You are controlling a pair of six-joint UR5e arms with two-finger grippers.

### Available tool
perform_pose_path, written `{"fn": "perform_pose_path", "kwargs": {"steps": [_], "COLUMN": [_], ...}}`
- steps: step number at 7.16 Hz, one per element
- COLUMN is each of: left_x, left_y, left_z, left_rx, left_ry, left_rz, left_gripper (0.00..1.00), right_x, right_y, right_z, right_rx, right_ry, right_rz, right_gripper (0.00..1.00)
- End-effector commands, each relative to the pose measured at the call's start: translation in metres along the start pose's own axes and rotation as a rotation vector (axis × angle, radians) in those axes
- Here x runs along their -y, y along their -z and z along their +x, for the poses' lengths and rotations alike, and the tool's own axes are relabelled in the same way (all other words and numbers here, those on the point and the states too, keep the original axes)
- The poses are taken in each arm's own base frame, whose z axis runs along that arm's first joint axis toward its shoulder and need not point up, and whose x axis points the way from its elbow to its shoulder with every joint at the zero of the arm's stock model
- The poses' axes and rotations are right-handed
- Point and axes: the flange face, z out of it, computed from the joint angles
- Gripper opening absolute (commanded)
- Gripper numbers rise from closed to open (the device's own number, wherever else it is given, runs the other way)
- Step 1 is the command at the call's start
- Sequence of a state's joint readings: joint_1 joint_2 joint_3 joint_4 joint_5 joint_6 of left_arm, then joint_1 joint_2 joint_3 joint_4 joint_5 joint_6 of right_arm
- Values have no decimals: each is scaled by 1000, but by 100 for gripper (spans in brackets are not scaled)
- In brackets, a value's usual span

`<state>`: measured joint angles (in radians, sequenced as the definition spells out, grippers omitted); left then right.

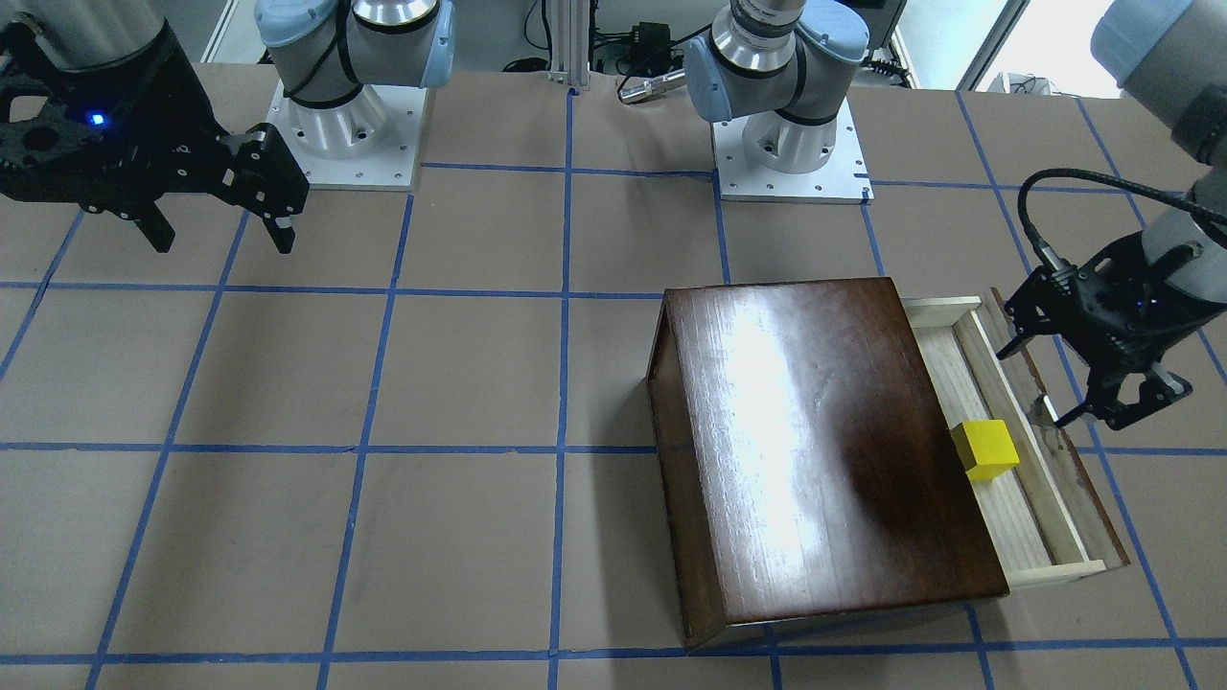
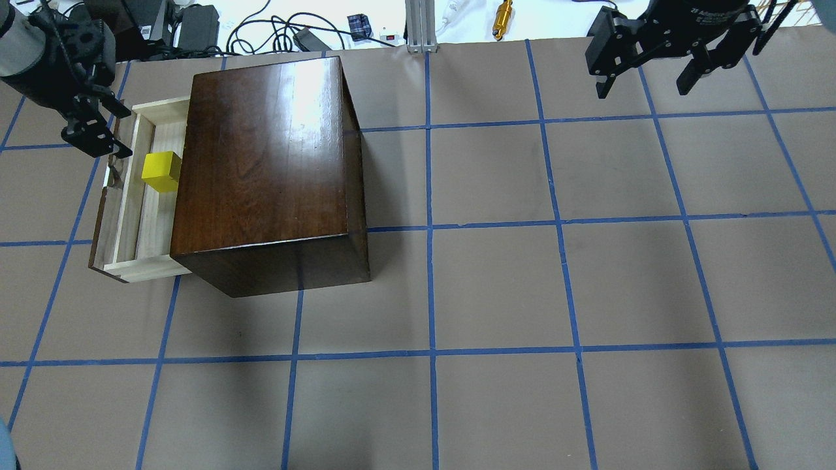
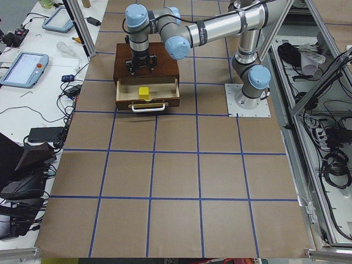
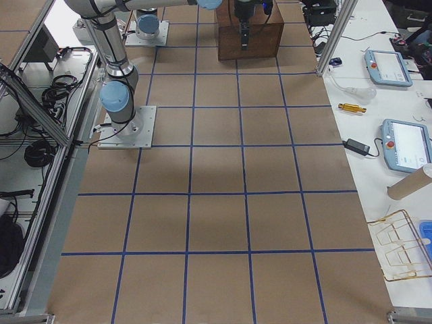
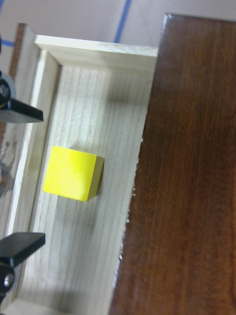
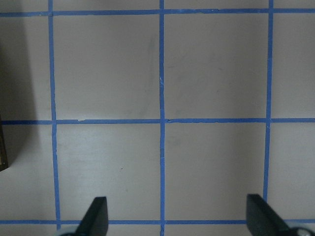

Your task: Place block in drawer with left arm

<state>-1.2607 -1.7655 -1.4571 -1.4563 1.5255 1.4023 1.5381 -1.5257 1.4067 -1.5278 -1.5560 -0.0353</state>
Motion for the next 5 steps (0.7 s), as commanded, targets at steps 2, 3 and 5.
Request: {"fn": "perform_pose_path", "kwargs": {"steps": [2, 3, 5], "left_x": [87, 102, 132], "left_y": [14, 16, 10], "left_z": [63, 78, 97], "left_rx": [6, 8, 12], "left_ry": [317, 435, 653], "left_rz": [-44, -62, -66], "left_gripper": [82, 82, 88], "right_x": [0, 0, 0], "right_y": [0, 0, -1], "right_z": [0, 0, 1], "right_rx": [1, 1, 0], "right_ry": [-1, -1, -1], "right_rz": [1, 1, -1], "right_gripper": [100, 100, 100]}}
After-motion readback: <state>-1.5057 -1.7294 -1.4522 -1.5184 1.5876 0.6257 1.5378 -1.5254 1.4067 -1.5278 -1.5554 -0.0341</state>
